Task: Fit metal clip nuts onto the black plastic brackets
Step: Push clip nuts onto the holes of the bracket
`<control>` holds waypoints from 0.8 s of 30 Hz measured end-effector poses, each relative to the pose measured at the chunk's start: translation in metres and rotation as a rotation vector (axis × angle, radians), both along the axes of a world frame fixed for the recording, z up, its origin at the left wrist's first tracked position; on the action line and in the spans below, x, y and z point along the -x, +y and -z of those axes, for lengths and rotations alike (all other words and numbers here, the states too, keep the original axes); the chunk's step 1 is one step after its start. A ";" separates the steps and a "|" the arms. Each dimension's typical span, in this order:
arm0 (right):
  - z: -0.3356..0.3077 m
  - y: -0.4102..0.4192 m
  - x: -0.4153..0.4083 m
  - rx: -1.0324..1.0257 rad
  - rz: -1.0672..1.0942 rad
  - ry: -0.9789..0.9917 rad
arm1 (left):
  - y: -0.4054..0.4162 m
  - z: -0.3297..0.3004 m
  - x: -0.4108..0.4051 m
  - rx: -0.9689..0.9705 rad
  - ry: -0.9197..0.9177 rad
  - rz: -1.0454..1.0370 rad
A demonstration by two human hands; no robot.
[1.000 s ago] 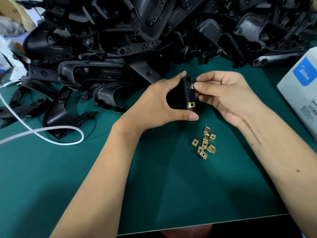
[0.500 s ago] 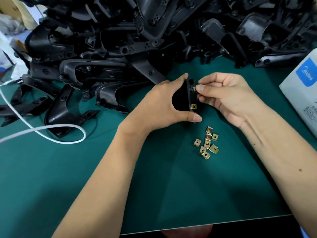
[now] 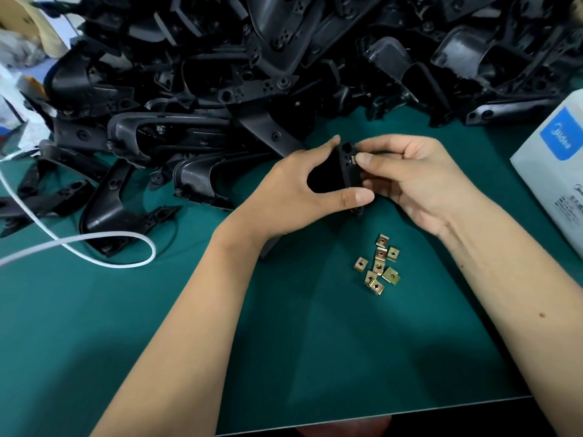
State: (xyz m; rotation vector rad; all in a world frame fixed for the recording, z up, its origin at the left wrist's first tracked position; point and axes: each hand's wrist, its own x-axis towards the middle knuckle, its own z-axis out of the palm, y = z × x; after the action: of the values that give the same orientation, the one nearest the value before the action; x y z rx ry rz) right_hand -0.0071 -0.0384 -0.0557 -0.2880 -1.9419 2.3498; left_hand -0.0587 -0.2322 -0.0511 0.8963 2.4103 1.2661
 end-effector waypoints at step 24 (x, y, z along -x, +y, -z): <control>0.006 -0.002 0.000 -0.090 -0.011 -0.012 | 0.010 0.004 -0.002 0.001 0.078 -0.095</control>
State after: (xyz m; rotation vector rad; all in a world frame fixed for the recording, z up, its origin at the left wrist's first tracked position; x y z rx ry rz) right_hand -0.0068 -0.0407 -0.0620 -0.2868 -2.0529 2.2645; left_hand -0.0566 -0.2222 -0.0551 0.8548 2.5413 1.2859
